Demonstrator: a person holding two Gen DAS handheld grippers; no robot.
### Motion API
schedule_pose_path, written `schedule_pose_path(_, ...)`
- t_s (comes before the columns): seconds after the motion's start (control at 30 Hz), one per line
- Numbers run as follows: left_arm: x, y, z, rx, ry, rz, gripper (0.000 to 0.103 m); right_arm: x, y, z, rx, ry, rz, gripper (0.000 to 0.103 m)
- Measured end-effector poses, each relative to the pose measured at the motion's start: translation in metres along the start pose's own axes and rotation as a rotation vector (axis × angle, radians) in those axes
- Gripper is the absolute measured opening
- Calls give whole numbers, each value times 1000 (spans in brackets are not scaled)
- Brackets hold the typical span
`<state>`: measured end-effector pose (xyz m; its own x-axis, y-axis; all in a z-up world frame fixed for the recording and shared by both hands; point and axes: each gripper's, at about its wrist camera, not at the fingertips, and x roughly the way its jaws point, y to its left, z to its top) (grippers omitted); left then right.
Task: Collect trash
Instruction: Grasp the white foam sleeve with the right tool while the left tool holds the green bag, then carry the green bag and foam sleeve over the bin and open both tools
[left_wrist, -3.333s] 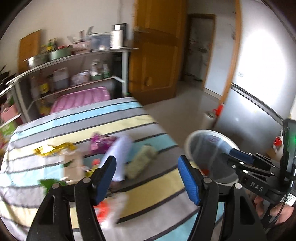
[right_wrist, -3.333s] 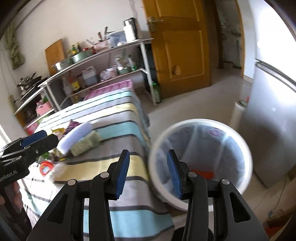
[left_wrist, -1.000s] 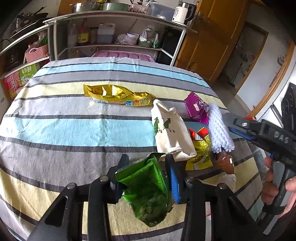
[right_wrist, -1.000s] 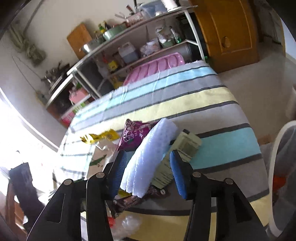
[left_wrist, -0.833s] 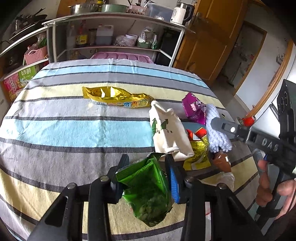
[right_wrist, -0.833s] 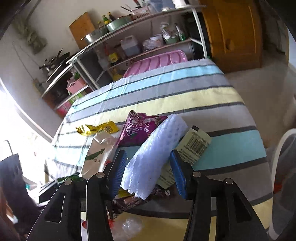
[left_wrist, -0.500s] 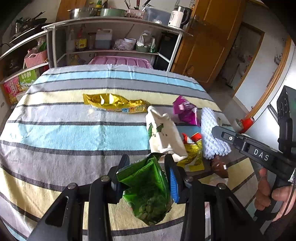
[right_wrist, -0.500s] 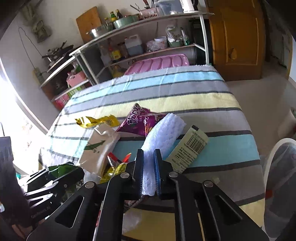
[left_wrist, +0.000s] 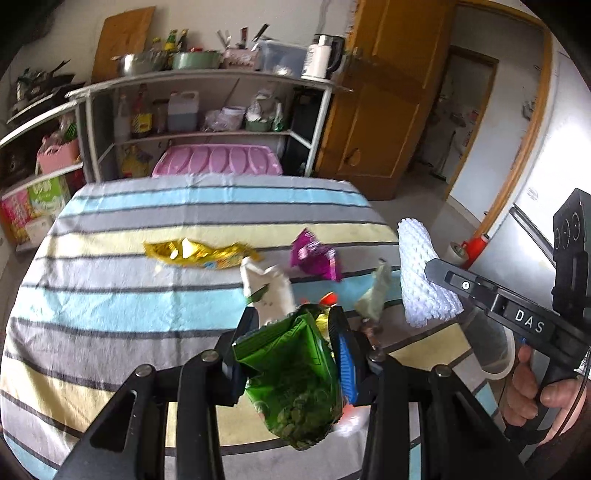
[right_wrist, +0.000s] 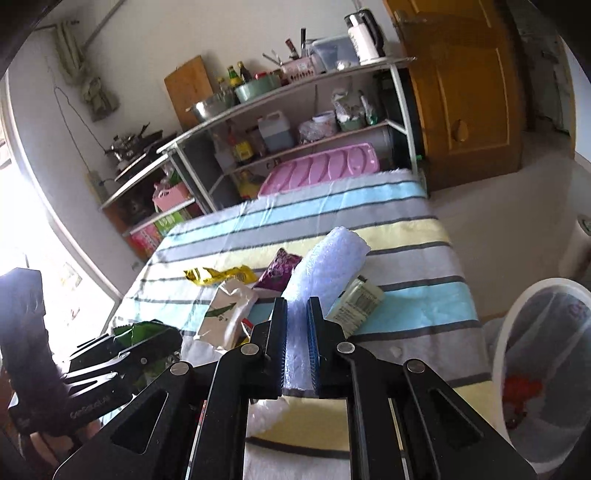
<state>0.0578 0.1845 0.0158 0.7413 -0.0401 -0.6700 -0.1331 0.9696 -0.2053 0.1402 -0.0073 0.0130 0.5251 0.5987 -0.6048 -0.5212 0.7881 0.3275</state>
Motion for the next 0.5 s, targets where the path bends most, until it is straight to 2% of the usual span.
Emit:
schedule_pose_path(0.33,2,-59,12,103,-16,-70,41,-52,-36,-1,59,-83,-69,11)
schedule_pose_path(0.5,11,-99,14,174,-5,-113,41,-75,-59,-5,76,-111,-135,11)
